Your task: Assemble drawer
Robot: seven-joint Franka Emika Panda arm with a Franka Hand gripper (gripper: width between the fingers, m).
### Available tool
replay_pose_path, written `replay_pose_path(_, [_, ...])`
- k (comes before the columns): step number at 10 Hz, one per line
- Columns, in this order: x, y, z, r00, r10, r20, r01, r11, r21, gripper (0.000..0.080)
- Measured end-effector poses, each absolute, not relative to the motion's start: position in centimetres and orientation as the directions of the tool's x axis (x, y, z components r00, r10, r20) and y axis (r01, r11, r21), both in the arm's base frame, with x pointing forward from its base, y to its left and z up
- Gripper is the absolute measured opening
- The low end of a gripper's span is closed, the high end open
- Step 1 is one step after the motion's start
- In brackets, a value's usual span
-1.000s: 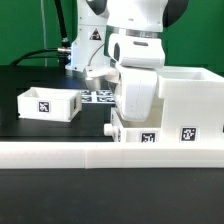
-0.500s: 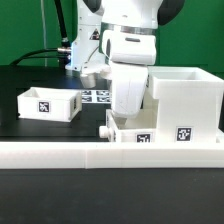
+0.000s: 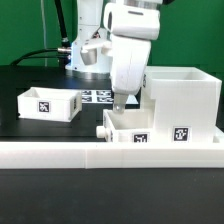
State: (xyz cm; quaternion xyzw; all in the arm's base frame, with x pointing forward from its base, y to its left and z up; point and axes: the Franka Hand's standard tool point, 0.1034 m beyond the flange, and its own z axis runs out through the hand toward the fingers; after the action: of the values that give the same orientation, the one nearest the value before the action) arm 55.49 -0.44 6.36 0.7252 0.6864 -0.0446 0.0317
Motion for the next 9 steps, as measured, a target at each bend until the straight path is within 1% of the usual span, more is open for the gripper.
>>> replay_pose_path(1, [55.6, -1.8, 6.8, 0.009, 0.994, -0.113, 0.999, -0.012, -0.030, 0.0649])
replay_pose_path(3, [55.4, -4.8, 6.7, -0.024, 0.993, -0.115, 0.998, 0.018, -0.052, 0.0649])
replay_pose_path(6, [55.3, -5.1, 6.5, -0.032, 0.994, -0.107, 0.998, 0.027, -0.056, 0.0649])
replay_pose_path(7, [55.3, -6.2, 5.9, -0.068, 0.997, -0.041, 0.996, 0.066, -0.064, 0.0649])
replay_pose_path(9, [56.7, -7.9, 5.6, -0.073, 0.996, 0.055, 0.996, 0.076, -0.042, 0.0649])
